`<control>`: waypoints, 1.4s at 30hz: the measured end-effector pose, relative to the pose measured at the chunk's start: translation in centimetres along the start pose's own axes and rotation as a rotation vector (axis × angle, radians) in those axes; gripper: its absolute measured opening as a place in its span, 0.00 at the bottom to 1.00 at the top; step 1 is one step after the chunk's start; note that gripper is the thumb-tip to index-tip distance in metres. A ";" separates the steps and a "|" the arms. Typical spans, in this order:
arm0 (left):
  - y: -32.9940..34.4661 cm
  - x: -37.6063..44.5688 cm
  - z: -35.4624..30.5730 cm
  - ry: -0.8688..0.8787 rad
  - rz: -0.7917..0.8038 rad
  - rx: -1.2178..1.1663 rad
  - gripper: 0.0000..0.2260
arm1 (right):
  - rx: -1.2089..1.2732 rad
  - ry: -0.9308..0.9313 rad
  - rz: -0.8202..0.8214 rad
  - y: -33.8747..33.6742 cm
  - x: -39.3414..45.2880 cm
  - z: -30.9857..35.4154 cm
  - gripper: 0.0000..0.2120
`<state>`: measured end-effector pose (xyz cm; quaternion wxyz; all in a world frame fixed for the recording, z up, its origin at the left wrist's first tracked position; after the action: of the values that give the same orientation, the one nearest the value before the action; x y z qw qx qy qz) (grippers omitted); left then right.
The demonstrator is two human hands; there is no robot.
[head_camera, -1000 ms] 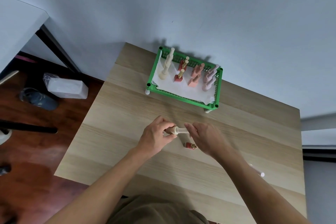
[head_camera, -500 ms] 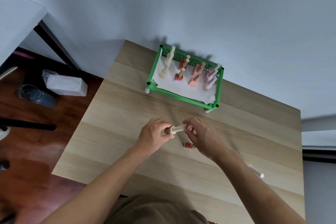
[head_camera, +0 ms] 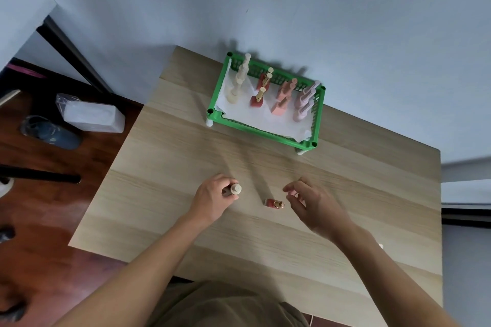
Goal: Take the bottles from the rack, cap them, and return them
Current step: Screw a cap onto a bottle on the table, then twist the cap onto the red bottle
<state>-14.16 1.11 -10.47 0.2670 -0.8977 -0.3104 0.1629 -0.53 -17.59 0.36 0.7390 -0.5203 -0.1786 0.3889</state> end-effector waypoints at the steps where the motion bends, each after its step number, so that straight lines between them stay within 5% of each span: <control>1: 0.1 -0.1 0.0 -0.008 -0.002 0.000 0.14 | 0.009 0.002 0.013 0.2 -0.3 -0.2 0.11; 9: 0.2 -0.4 0.3 -0.045 -0.050 0.017 0.15 | 0.033 -0.031 0.054 2.1 -1.7 -0.7 0.19; 15: -0.1 -1.5 0.9 -0.080 -0.089 0.033 0.18 | 0.038 -0.077 0.021 2.6 -1.6 -0.6 0.14; 23: 2.0 -5.1 1.5 -0.193 -0.005 0.085 0.10 | 0.087 -0.115 -0.029 2.4 -1.7 -1.0 0.09; 42: 8.6 -3.9 -4.7 -0.021 0.102 0.125 0.20 | 0.124 0.025 -0.012 1.5 -0.4 -4.3 0.11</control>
<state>-10.86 -8.89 -11.21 0.3106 -0.8922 -0.2561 0.2049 1.45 -20.38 -2.60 0.7744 -0.4771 -0.1480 0.3882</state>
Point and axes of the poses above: each hand's wrist, its own x-axis towards the middle knuckle, its own y-axis out of the palm, z = x × y, the point moved 6 cm from there along x, towards the middle knuckle, and after that the axes turned 14 degrees about -z, right-handed, at the moved point
